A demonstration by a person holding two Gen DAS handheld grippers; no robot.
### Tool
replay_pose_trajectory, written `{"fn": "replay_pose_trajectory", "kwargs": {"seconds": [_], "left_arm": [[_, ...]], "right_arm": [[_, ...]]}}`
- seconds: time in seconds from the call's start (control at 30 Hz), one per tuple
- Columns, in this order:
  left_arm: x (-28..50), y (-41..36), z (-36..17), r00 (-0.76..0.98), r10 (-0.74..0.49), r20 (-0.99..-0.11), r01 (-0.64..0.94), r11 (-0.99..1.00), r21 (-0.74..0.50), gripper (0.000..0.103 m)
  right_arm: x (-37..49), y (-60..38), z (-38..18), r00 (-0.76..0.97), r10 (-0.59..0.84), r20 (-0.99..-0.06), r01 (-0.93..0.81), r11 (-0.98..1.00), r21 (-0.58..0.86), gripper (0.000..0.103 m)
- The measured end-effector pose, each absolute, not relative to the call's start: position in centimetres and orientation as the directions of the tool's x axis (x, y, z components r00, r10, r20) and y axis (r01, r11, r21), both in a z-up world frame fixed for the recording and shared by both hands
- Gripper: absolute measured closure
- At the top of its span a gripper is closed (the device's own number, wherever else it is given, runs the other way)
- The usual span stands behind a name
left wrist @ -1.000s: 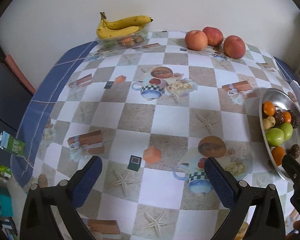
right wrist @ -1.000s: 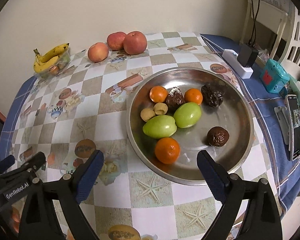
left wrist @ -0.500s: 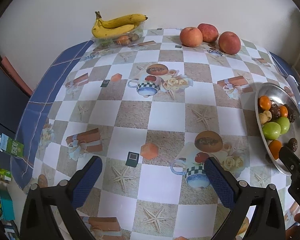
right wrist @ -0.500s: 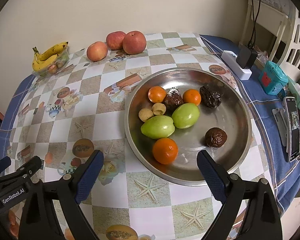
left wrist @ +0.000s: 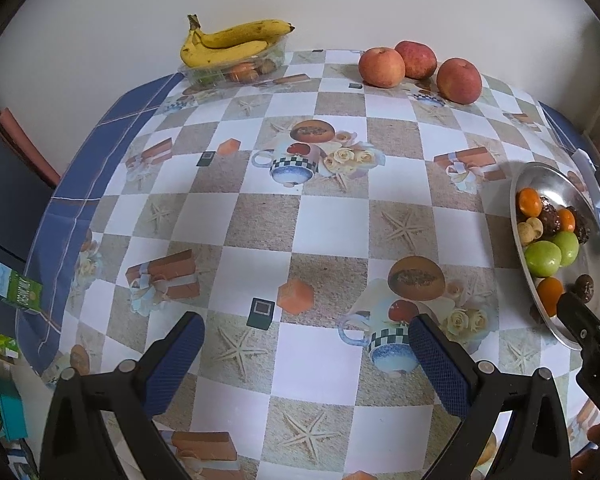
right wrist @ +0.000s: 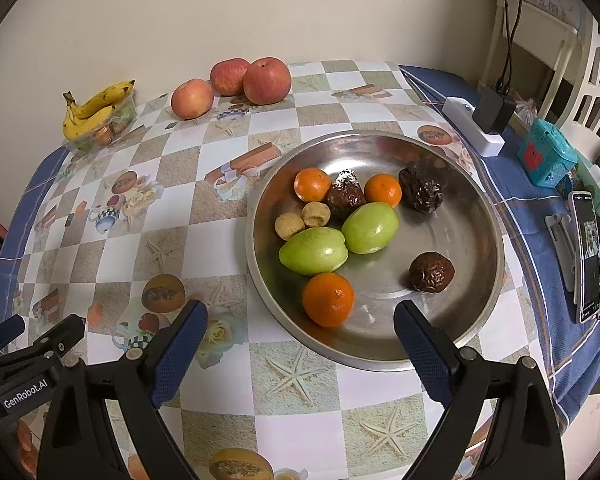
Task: Organize fruits
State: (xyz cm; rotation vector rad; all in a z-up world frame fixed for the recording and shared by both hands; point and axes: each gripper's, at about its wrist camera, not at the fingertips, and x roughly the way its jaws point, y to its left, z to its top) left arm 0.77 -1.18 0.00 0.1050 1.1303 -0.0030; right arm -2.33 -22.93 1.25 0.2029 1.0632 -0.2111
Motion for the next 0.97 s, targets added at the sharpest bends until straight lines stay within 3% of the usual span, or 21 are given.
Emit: {"fn": "replay_pose_trajectory", "kwargs": {"seconds": [0.97], "left_arm": [[0.76,-0.58,0.3,0.448,0.033,-0.894,0.038,0.998,0.056,0.0]], "right_arm": [[-2.43,-23.66,0.38,0.439,-0.074,-0.895,0.3,0.952,0.068,0.008]]}}
